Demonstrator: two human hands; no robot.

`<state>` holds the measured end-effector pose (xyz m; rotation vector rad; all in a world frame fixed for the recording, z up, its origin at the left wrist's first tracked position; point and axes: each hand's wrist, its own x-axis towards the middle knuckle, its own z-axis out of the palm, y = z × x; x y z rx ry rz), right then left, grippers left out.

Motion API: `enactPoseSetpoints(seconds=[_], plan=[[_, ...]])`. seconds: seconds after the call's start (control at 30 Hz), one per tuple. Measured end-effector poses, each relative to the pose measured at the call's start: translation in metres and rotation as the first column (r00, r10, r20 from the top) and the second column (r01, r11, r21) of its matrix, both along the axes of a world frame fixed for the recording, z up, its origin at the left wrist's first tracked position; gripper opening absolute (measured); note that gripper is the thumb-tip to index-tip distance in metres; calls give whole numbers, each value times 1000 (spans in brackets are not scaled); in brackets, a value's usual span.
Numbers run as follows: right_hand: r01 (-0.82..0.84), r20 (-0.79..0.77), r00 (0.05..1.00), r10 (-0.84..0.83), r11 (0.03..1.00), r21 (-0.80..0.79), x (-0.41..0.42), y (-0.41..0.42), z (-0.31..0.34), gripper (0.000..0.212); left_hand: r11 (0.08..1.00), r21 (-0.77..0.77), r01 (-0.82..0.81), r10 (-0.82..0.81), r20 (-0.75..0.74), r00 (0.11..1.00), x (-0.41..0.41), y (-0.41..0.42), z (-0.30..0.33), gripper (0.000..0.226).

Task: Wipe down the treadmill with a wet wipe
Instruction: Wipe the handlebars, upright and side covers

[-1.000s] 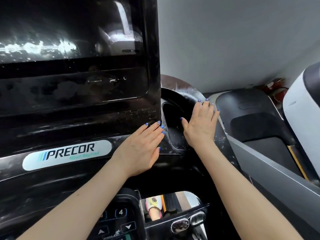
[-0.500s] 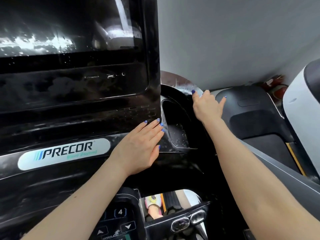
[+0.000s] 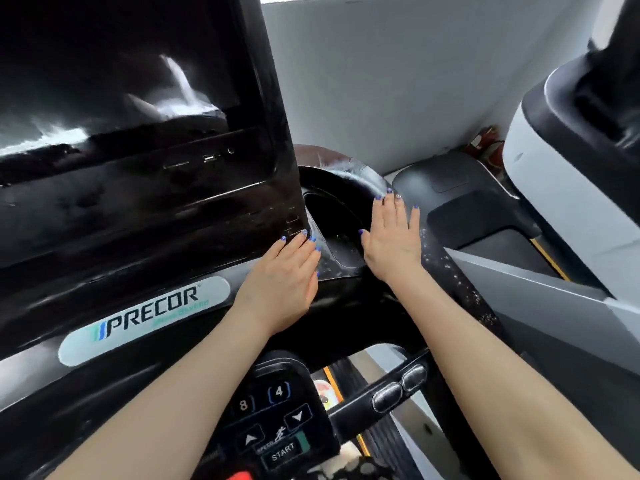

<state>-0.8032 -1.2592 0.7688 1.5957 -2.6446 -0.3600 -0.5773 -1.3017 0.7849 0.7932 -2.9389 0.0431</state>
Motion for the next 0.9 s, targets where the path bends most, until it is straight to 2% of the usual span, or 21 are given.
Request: enactPoseSetpoints(seconds=[0.17,0.4,0.53,0.63,0.7,0.77,0.83,0.9], plan=[[15,-12,1000,-16,999,-50,-8,13,1,61,1000,3,-19,19,-13,1000,0,5,-2,54],[115,33,993,-113,992,-56,-11,10,0,68,998,53,-15,15,6,1000,-1,7,-2,63],[165,154,975,-163,986,1,-46,-35,6,74,999,40,-15,15,-3,1000,-4,6,-5,61],[74,207,973,-99,989,125,-70,-57,14,45,998,52,-27,26,17,1000,-5,6,-5,62],[51,245,966,-77,993,111,-75,-63,20,40,998,48,-31,30,25,999,-5,6,-5,62],[60,264,961,-79,995,80,-77,-65,17,46,999,32,-36,35,23,999,-5,5,-4,62],[85,249,964,-94,995,46,-74,-57,6,68,999,22,-40,40,22,999,-5,6,-3,61],[92,217,973,-81,995,-43,-63,-39,-3,70,999,18,-36,36,22,999,-6,7,-3,61]])
